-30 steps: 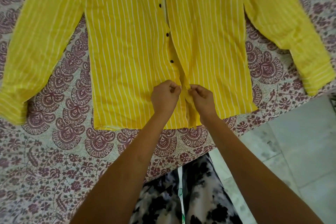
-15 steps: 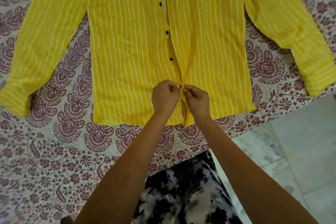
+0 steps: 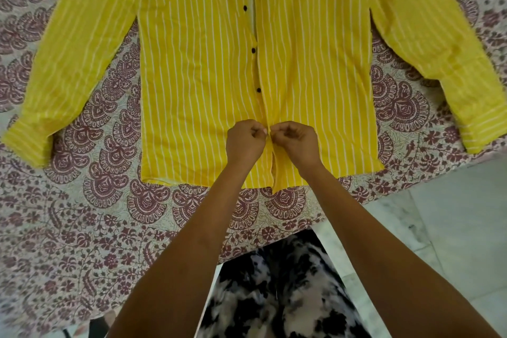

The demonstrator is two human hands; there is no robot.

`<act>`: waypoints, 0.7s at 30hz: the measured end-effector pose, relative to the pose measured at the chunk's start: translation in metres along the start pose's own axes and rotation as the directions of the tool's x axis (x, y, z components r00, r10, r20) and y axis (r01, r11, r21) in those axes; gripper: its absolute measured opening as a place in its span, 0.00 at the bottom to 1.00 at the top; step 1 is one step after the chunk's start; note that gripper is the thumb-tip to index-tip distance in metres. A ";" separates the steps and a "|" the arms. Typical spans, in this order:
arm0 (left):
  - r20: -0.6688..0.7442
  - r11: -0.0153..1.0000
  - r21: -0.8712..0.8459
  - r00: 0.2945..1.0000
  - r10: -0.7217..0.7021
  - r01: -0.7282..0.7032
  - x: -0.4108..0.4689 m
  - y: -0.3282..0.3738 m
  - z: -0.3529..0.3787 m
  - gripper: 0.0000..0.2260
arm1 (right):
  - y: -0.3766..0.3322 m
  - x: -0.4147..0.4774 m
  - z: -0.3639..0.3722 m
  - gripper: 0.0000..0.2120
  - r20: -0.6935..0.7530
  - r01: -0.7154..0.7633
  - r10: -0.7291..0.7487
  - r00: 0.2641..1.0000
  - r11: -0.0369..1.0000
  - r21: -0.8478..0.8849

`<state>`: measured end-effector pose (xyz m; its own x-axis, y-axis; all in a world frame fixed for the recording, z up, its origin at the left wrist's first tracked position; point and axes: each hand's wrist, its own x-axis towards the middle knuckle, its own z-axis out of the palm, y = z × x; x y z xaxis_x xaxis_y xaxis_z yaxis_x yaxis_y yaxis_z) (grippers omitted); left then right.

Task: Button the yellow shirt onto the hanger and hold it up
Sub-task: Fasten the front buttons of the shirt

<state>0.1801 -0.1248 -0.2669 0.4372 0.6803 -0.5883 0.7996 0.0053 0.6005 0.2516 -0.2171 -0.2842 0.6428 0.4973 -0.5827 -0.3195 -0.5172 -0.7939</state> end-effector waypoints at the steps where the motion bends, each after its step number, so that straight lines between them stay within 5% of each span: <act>1: 0.007 1.000 -0.015 1.000 -0.003 0.003 0.000 -0.001 0.000 0.06 | -0.001 0.002 0.000 0.05 0.007 -0.001 0.001 1.000 1.000 -0.024; 7: 0.005 0.989 -0.136 0.998 -0.063 0.064 0.001 0.000 0.004 0.07 | 0.000 -0.005 0.012 0.04 -0.122 0.147 -0.182 0.976 0.956 -0.253; 21: 0.088 0.845 -0.482 0.973 -0.214 0.230 -0.004 0.008 0.009 0.06 | 0.001 -0.015 0.021 0.06 -0.238 0.169 -0.251 0.938 0.933 -0.319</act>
<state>0.1880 -0.1338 -0.2645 0.2903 0.5962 -0.7485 0.5779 0.5142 0.6337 0.2268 -0.2105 -0.2803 0.8489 0.4311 -0.3059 0.0325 -0.6202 -0.7838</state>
